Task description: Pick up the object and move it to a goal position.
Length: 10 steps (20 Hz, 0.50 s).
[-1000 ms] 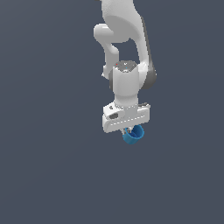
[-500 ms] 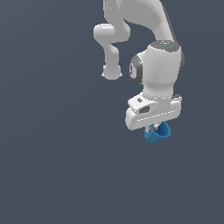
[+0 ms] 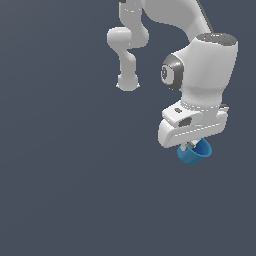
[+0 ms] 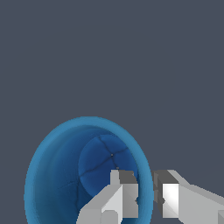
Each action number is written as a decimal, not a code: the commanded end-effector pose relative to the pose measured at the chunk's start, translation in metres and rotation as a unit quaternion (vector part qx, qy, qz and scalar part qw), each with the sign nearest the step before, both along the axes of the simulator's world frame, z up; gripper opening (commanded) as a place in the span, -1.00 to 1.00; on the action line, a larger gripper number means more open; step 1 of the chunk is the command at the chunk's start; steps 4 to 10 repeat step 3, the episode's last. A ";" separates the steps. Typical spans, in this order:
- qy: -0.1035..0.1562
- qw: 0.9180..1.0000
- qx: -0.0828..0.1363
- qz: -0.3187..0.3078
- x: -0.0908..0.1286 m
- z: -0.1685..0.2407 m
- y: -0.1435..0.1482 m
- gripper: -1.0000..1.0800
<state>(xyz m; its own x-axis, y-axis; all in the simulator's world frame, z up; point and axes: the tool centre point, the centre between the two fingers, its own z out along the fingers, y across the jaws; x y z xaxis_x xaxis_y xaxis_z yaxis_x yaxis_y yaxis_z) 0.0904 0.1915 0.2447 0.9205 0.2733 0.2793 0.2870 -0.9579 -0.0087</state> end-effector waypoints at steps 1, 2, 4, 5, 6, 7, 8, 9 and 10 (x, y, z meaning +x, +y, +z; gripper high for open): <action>-0.001 1.000 0.000 0.000 0.002 0.004 0.002 -1.00; -0.001 1.000 0.000 0.000 0.002 0.004 0.003 -1.00; -0.001 1.000 0.000 0.000 0.002 0.004 0.003 -1.00; -0.001 1.000 0.000 0.000 0.002 0.004 0.003 -1.00; -0.001 1.000 0.000 0.000 0.002 0.004 0.003 -1.00; -0.001 1.000 0.000 0.000 0.002 0.004 0.003 -1.00; -0.001 1.000 0.000 0.000 0.002 0.004 0.003 -1.00; -0.001 1.000 0.000 0.000 0.002 0.004 0.003 -1.00; -0.001 1.000 0.000 0.000 0.002 0.004 0.003 -1.00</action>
